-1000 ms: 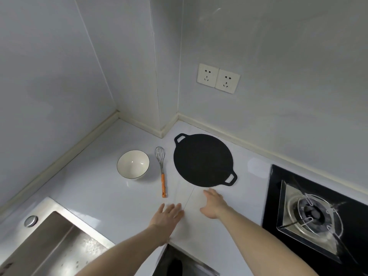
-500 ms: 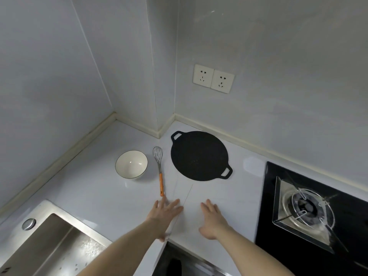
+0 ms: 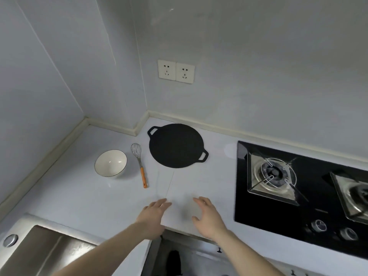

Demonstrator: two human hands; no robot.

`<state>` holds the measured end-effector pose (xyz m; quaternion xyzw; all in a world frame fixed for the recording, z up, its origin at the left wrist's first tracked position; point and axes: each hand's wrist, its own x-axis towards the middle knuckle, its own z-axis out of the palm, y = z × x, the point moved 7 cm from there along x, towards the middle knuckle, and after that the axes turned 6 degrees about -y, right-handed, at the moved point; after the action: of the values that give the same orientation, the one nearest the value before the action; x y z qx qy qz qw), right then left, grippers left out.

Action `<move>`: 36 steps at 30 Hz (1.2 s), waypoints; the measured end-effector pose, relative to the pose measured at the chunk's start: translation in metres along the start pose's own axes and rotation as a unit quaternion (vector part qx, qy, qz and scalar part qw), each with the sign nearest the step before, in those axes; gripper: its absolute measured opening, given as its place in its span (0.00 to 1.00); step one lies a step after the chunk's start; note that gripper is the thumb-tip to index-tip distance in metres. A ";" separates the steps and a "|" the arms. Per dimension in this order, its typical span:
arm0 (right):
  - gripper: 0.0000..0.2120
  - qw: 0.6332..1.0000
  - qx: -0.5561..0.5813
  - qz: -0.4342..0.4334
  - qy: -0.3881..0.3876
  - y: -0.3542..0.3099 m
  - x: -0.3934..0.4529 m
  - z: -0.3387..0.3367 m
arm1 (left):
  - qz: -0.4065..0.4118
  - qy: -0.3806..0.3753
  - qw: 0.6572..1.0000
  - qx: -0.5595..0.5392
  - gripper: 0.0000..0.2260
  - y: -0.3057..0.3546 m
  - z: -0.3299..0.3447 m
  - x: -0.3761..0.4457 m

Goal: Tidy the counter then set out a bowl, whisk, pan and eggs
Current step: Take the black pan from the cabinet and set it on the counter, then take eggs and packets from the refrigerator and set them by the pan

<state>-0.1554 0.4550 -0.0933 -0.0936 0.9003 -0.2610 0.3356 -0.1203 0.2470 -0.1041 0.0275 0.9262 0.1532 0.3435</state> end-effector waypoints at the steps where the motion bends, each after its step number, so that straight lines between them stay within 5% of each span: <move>1: 0.32 1.000 0.014 -0.006 0.022 0.003 -0.010 -0.007 | 0.011 0.014 1.000 -0.020 0.37 0.007 -0.004 -0.009; 15: 0.27 0.953 0.164 -0.012 0.255 0.087 -0.221 -0.089 | 0.226 0.159 0.960 -0.043 0.25 0.227 -0.050 -0.088; 26: 0.26 0.885 0.226 0.025 0.407 0.198 -0.458 -0.100 | 0.383 0.130 0.913 -0.050 0.23 0.415 0.027 -0.200; 36: 0.25 0.856 0.215 0.056 0.467 0.290 -0.581 -0.133 | 0.465 0.094 0.880 0.011 0.22 0.576 0.070 -0.220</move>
<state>0.1998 0.9541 0.1598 0.1640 0.8766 -0.4415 -0.0984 0.0608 0.7797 0.1585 0.4439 0.8367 0.2867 0.1440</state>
